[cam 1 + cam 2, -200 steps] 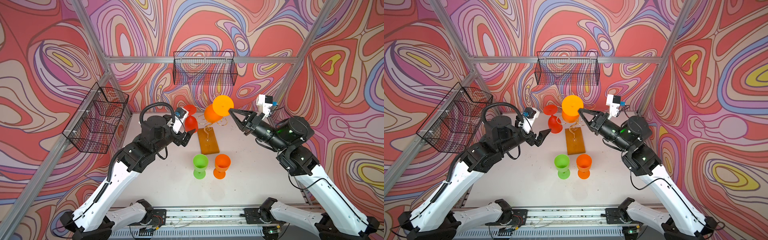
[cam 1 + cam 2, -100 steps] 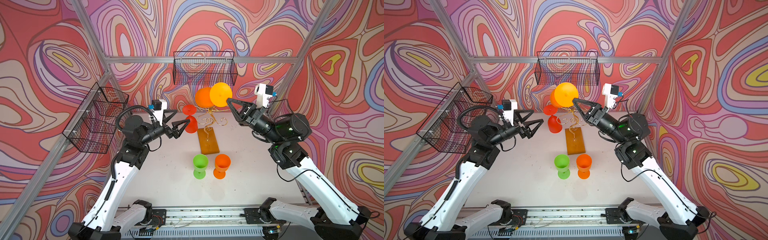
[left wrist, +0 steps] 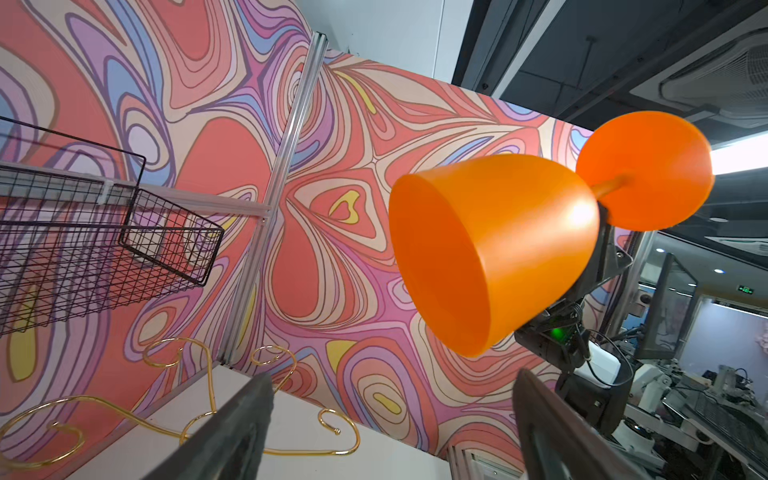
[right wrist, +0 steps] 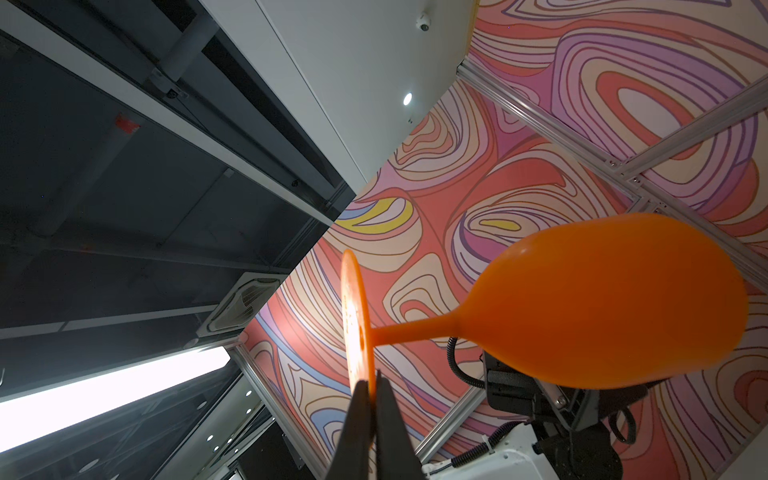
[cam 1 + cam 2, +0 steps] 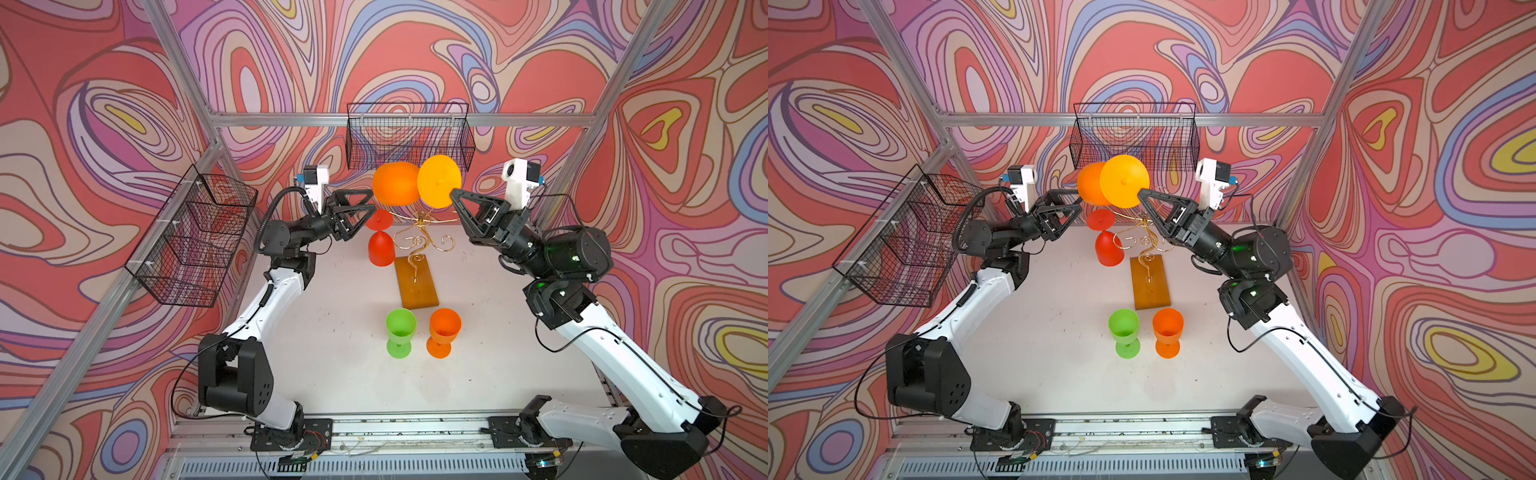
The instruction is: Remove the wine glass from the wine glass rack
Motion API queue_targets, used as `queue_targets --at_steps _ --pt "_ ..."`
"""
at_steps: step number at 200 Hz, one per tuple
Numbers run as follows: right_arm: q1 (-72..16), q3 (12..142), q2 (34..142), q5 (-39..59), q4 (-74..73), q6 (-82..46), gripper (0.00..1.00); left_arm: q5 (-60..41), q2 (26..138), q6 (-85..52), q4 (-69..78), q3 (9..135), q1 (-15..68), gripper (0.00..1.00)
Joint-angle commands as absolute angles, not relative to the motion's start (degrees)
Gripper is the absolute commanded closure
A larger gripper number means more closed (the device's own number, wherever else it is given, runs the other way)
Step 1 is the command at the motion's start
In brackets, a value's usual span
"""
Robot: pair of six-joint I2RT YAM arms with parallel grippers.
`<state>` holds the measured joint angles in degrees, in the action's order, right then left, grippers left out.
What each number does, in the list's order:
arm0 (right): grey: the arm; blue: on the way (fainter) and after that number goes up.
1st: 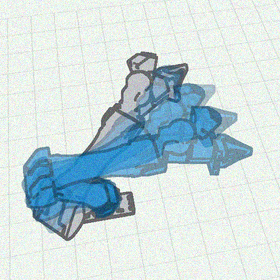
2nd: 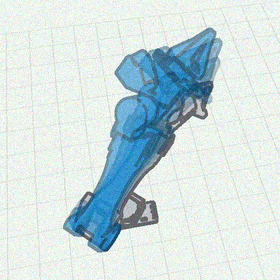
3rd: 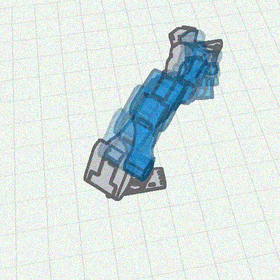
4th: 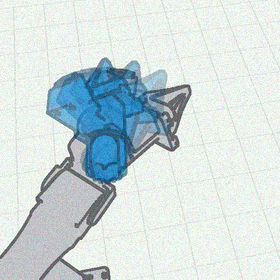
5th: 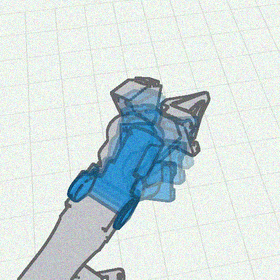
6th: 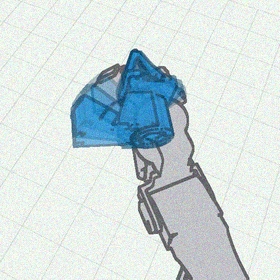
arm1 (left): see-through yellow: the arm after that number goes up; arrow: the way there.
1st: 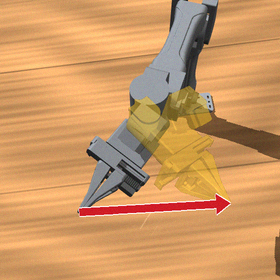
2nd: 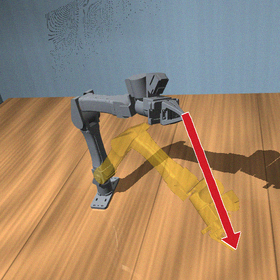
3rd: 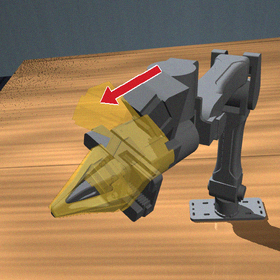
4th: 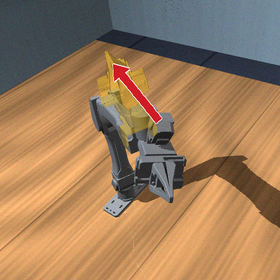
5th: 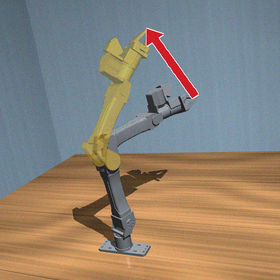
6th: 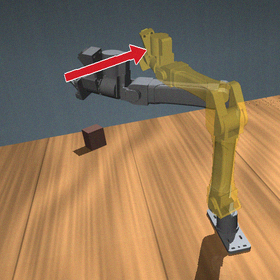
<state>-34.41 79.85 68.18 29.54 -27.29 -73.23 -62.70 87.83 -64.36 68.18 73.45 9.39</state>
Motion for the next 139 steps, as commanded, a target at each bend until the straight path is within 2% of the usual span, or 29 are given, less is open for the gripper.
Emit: queue_targets --at_steps 1,98,139 --pt "-34.1 79.3 67.9 30.6 -30.6 -74.2 1.0 -65.0 87.6 -68.6 78.2 76.6 9.1 0.11" --pt "-33.1 78.4 71.7 31.7 -37.0 -78.8 1.0 -66.2 88.5 -69.9 78.3 80.7 10.7 0.13" --pt "-32.1 77.5 73.1 32.1 -40.7 -81.7 1.0 -66.4 88.3 -69.9 78.3 80.7 11.2 0.17"
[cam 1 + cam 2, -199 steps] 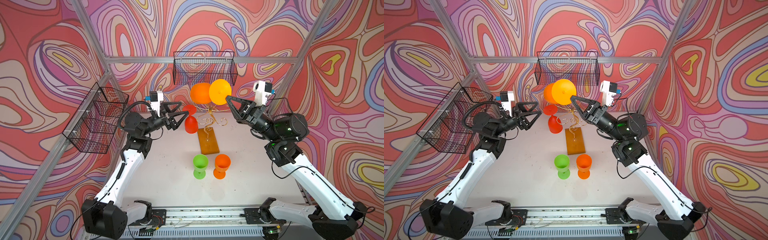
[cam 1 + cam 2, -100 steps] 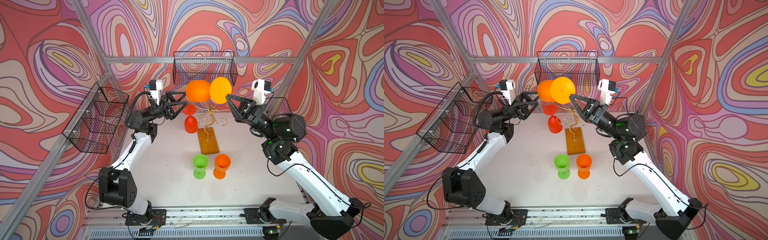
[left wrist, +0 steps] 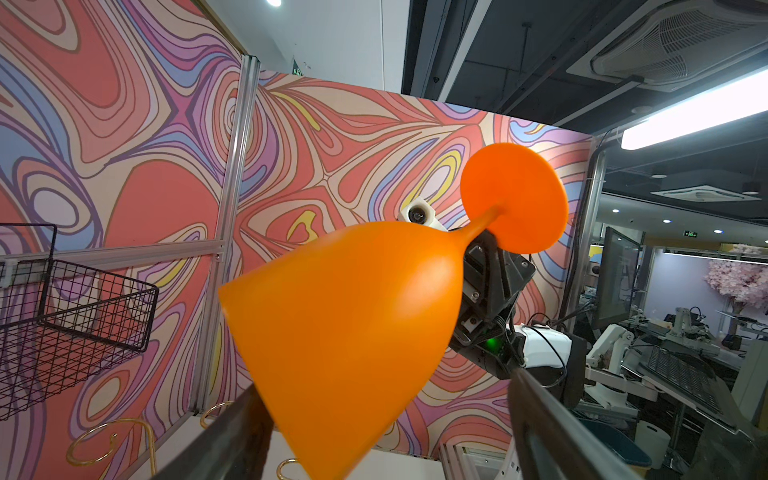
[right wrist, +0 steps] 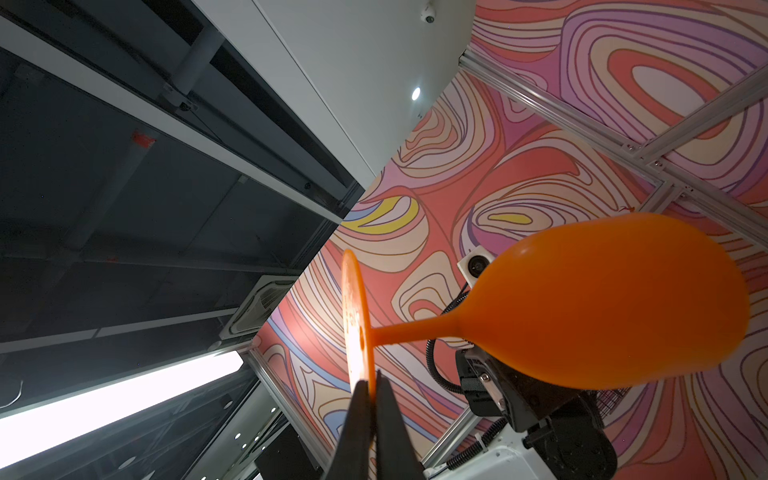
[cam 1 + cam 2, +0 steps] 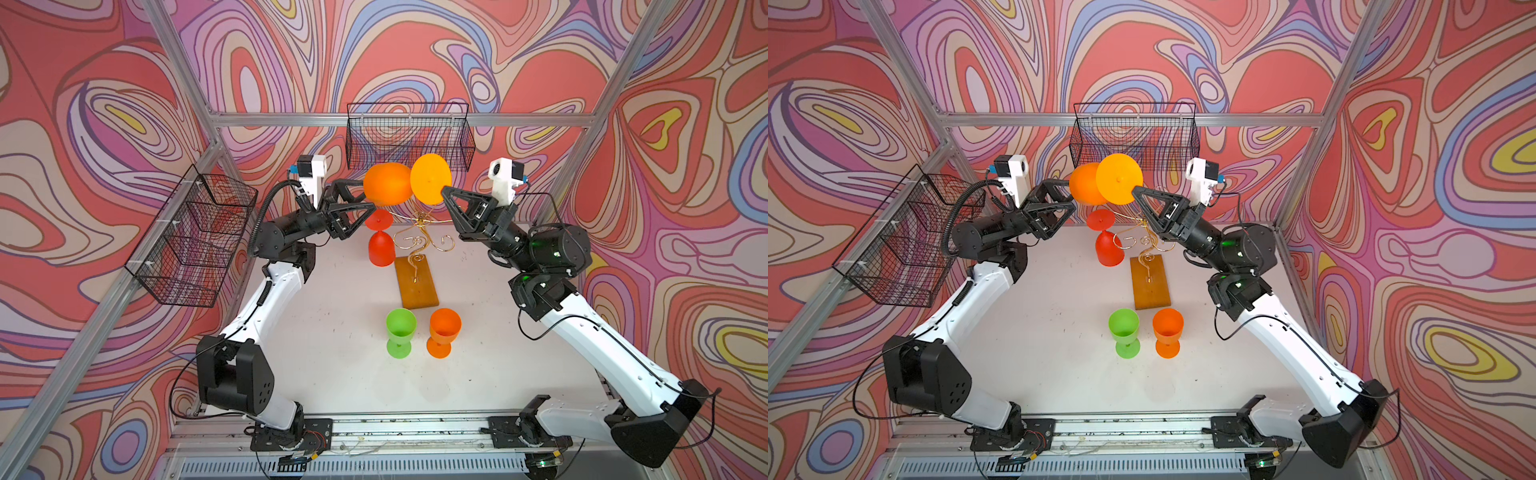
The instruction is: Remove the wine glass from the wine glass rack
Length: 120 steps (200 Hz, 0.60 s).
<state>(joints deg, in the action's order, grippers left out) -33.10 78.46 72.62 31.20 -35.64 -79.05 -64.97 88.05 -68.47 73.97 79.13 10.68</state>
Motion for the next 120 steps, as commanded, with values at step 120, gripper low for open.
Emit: queue_targets --at_steps 120 --pt "-24.0 74.7 78.7 33.8 -53.9 -94.7 1.0 -65.4 88.9 -70.2 78.3 81.2 11.2 0.51"
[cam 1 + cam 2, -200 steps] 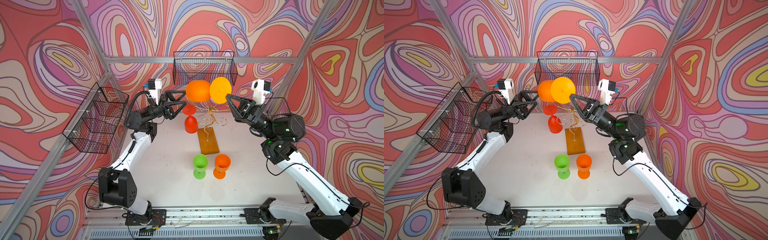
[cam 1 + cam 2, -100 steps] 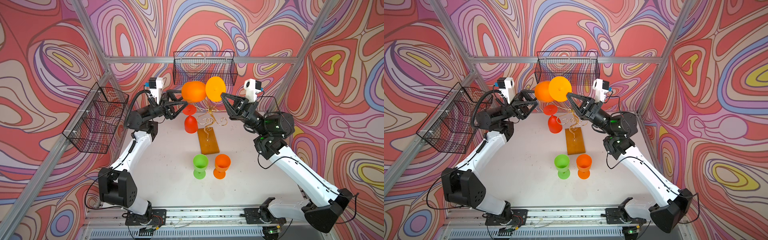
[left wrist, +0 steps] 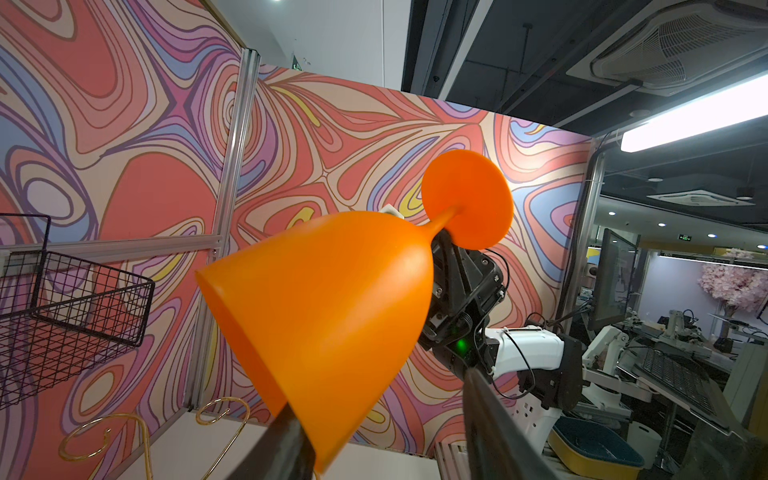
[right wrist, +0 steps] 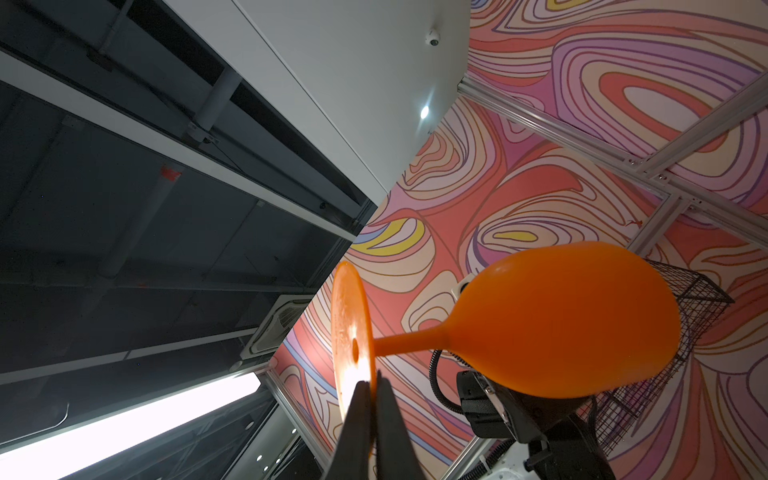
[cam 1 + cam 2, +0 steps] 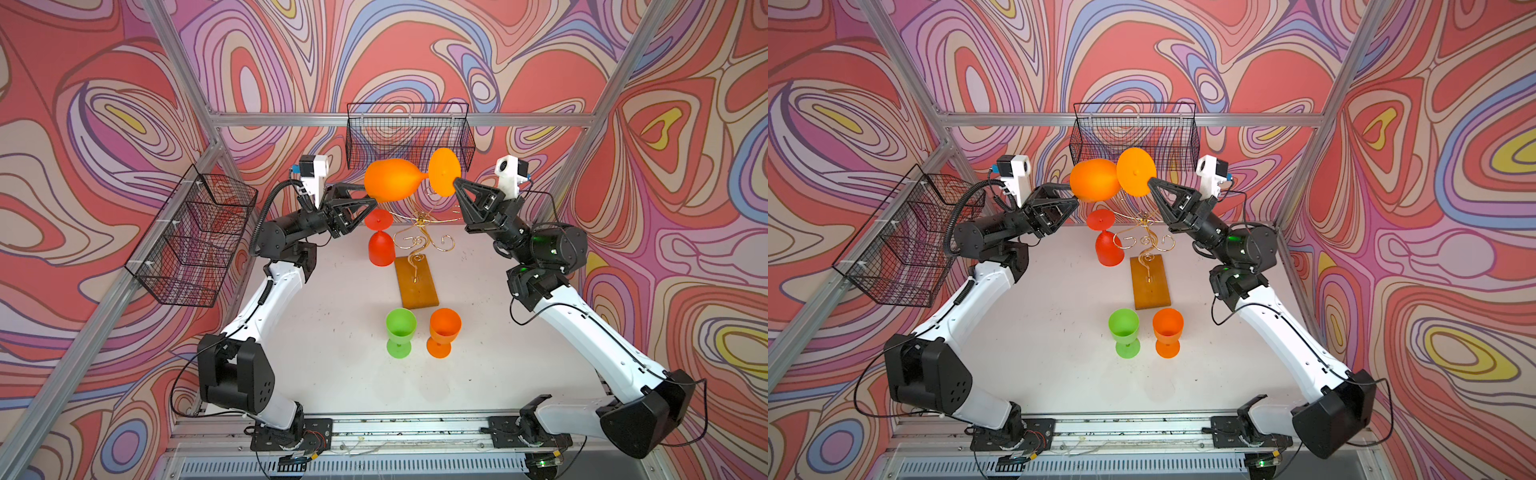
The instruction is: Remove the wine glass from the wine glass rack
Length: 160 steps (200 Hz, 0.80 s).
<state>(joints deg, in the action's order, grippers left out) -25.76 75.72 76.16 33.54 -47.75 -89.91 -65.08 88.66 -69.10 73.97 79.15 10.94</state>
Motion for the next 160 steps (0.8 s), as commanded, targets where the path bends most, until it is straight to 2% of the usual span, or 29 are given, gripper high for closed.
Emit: queue_targets --at_steps 1,75,160 --pt "-24.0 74.6 78.8 33.8 -54.1 -94.9 1.0 -65.4 88.9 -70.2 78.3 81.2 11.2 0.51" --pt "-22.8 74.3 82.1 34.5 -57.9 -98.5 1.0 -65.9 88.2 -70.2 78.3 81.3 11.2 0.51" --pt "-21.6 73.9 84.5 34.6 -59.1 -100.9 1.0 -66.4 86.3 -69.6 78.3 79.9 11.2 0.66"
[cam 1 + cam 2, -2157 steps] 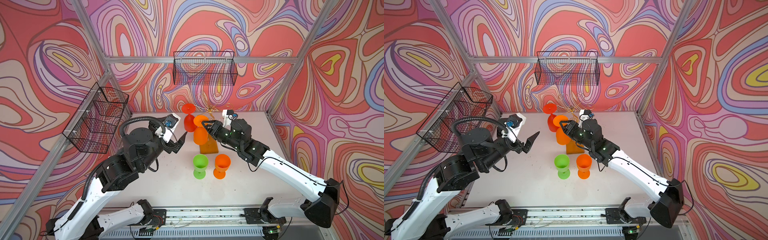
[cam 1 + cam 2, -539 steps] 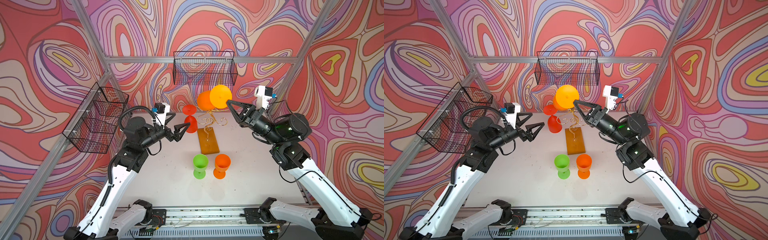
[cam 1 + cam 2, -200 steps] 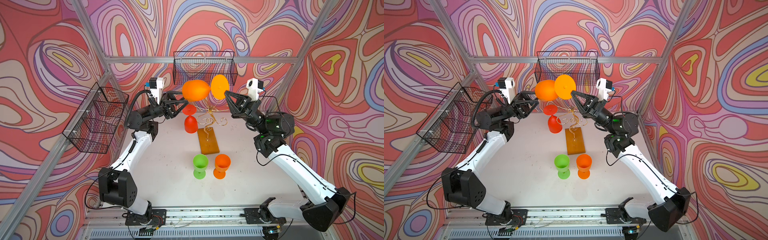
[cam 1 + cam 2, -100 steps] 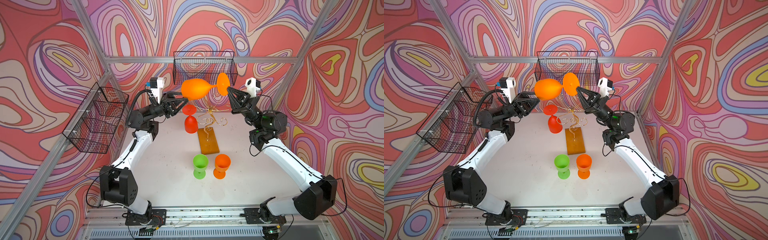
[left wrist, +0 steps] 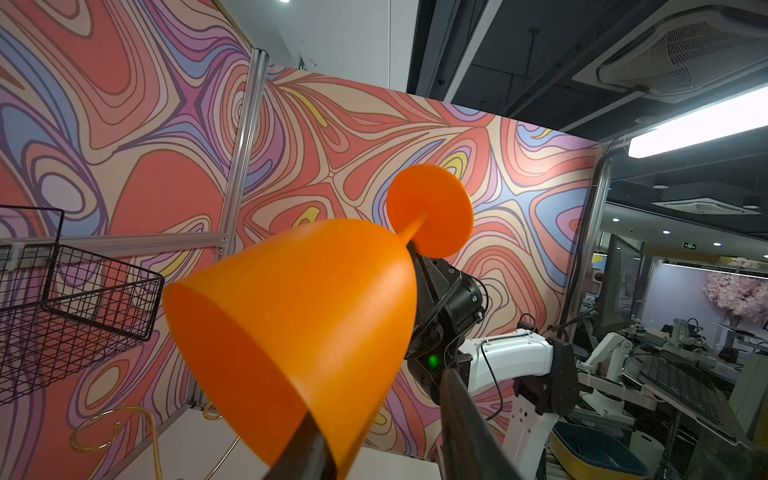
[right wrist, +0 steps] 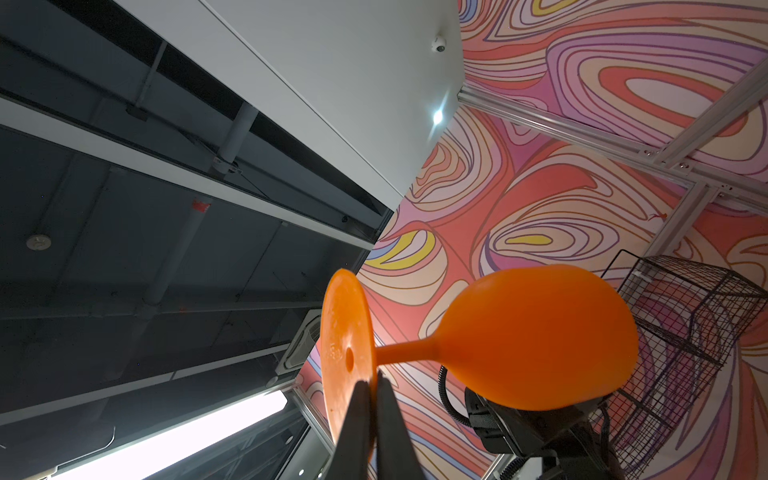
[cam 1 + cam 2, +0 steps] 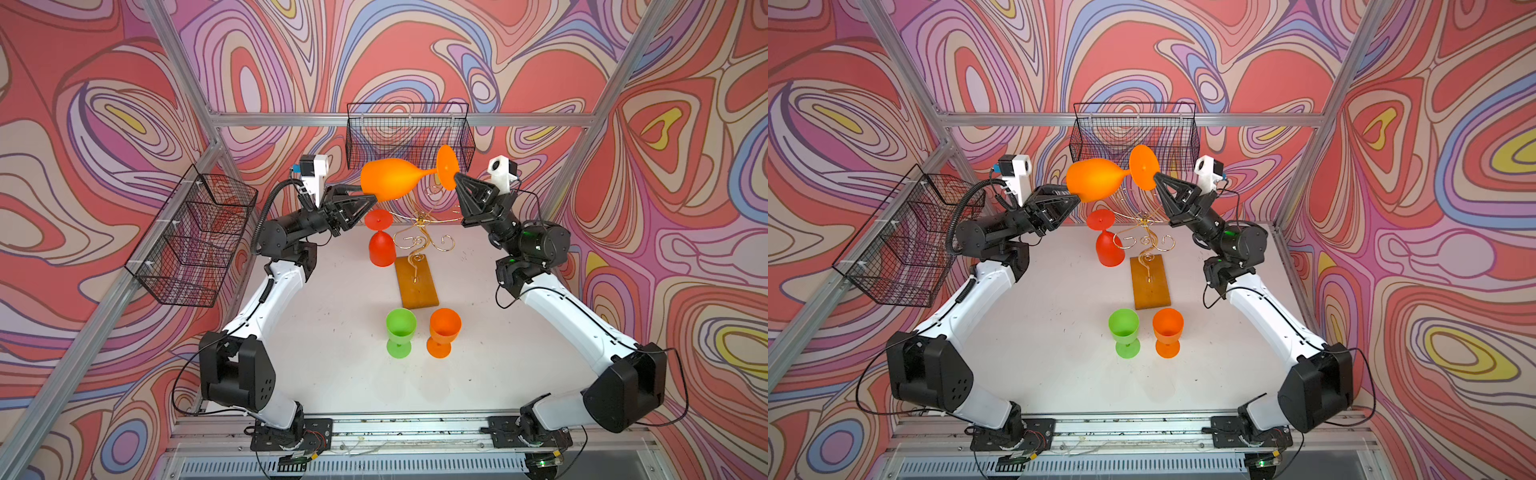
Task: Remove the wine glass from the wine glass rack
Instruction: 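Open the right gripper and withdraw it while the left gripper holds the orange glass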
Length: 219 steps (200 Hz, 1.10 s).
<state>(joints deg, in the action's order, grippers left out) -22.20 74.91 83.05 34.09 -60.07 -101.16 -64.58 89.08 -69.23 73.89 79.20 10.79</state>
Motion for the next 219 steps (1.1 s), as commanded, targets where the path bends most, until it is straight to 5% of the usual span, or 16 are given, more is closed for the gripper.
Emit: queue_targets --at_steps 1,45,91,130,178,219 --pt "-21.6 73.9 84.5 34.6 -59.1 -100.9 1.0 -66.4 86.3 -69.6 78.3 79.9 11.2 0.66" --pt "-21.3 73.4 85.3 34.5 -60.0 -101.7 1.0 -67.1 85.5 -69.5 78.3 79.2 11.1 0.75" --pt "-20.8 73.4 85.5 35.2 -60.4 -101.8 1.0 -66.9 85.3 -69.4 78.3 78.8 11.1 1.0" --pt "-20.5 73.1 85.3 35.4 -59.6 -101.2 1.0 -67.0 85.0 -69.4 78.3 78.4 10.8 1.0" --pt "-19.3 71.6 83.8 34.9 -56.8 -98.2 0.63 -67.5 84.1 -69.4 78.3 77.9 10.0 1.0" --pt "-18.0 70.1 81.3 34.3 -52.0 -94.0 0.47 -68.0 83.6 -69.6 78.3 77.8 9.4 1.0"
